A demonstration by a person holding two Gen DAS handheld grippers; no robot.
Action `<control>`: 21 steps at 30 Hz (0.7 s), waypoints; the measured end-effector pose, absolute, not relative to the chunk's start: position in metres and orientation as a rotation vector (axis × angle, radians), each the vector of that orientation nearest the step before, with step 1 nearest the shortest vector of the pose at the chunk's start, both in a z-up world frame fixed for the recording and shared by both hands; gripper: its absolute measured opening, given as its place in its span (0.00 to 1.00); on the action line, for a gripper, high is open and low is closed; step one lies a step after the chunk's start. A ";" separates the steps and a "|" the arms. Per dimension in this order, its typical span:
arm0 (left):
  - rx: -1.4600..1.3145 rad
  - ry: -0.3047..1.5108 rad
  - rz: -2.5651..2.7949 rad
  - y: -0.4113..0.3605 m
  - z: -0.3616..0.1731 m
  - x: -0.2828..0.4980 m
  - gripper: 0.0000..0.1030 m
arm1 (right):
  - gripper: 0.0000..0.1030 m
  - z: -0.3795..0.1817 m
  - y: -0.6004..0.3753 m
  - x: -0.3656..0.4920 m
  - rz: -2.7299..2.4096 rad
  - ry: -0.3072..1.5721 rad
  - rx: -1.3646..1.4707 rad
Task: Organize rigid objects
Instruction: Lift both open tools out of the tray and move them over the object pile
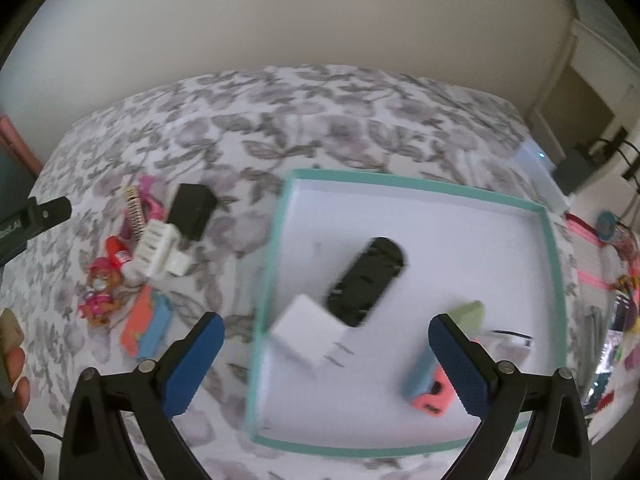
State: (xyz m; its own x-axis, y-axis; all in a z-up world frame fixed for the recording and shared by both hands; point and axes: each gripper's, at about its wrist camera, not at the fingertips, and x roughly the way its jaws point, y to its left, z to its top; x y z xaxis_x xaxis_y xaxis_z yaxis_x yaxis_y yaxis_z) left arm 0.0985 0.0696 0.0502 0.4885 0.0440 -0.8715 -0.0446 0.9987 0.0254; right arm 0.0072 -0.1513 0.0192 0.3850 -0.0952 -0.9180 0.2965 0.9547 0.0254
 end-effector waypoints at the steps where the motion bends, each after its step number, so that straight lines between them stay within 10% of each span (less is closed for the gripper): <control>1: -0.001 1.061 0.061 0.073 0.049 0.099 0.94 | 1.00 0.018 -0.146 0.009 -0.237 1.150 0.198; 21: -0.048 1.259 0.055 0.095 -0.012 0.111 0.94 | 1.00 -0.038 -0.053 0.053 -0.030 1.243 0.207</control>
State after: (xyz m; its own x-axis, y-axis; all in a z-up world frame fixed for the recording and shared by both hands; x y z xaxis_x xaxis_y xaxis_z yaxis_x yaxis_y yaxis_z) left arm 0.1110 0.0954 -0.0124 0.3054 0.0155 -0.9521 -0.0679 0.9977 -0.0055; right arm 0.0529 -0.0535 -0.0376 0.3238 0.0896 -0.9419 0.1355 0.9808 0.1399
